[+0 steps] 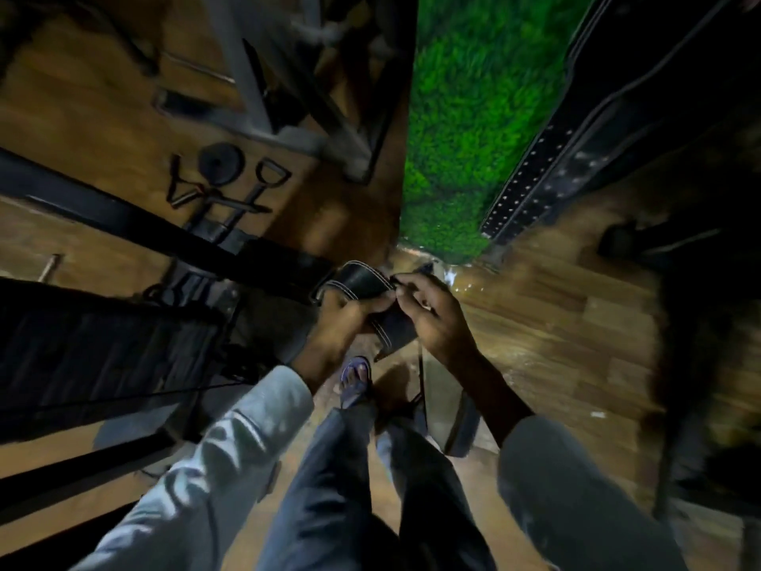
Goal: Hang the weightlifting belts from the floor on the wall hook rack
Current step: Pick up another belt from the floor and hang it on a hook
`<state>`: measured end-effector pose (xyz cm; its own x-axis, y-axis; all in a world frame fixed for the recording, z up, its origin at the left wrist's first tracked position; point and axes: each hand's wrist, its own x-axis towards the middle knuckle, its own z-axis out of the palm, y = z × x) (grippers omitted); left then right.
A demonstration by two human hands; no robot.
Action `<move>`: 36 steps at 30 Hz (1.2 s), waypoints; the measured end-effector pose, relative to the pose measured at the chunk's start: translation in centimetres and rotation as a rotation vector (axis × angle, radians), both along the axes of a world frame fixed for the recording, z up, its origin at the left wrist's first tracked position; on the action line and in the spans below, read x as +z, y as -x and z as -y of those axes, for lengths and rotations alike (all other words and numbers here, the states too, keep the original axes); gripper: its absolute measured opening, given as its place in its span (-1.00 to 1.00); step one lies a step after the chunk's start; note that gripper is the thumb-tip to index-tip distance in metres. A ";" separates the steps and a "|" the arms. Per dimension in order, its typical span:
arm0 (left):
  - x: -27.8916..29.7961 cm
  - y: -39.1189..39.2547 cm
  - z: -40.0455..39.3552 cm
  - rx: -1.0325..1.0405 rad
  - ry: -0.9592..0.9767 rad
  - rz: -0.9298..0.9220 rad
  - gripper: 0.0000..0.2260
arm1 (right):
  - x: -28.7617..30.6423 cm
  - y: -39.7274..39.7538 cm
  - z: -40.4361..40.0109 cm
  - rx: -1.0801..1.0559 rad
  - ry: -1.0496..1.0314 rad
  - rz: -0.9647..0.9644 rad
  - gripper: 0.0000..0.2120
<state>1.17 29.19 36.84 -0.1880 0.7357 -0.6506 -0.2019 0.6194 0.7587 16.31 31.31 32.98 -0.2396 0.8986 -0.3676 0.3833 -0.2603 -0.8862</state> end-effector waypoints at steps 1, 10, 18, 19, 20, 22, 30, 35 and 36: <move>2.2 0.0 -0.3 -0.008 -0.046 0.029 -0.46 | 1.6 -1.2 0.5 0.004 0.084 -0.038 -0.73; 22.9 1.5 -4.8 0.043 -0.471 0.191 -0.80 | 14.0 -3.6 0.9 -0.116 0.017 0.036 -0.71; 24.2 1.8 -3.2 0.063 -0.495 0.577 -0.50 | 28.0 0.8 -7.8 -0.197 -0.294 -0.262 -0.72; 22.9 0.9 -1.8 -0.027 -0.456 0.553 -0.51 | 29.6 1.6 -8.5 -0.171 -0.330 -0.272 -0.76; 22.0 0.2 -1.2 -0.106 -0.415 0.488 -0.51 | 30.9 2.4 -9.0 -0.148 -0.355 -0.249 -0.76; 21.9 -0.5 -1.9 -0.159 -0.373 0.359 -0.58 | 31.4 3.4 -9.5 -0.101 -0.355 -0.165 -0.71; 27.5 5.3 -9.7 0.049 -0.565 0.778 -0.56 | 27.9 1.3 -5.8 -0.102 -0.201 -0.140 -0.59; 28.9 7.6 -13.0 0.130 -0.664 1.135 -0.24 | 24.2 0.8 -5.6 0.046 -0.047 -0.154 -0.36; 29.1 8.0 -13.6 0.137 -0.667 1.156 -0.25 | 23.5 0.8 -5.5 0.058 -0.018 -0.165 -0.30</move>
<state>-6.82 42.80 65.92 0.1251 0.9921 -0.0116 -0.9580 0.1239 0.2585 15.48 36.85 56.50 -0.3472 0.8875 -0.3029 0.2465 -0.2252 -0.9426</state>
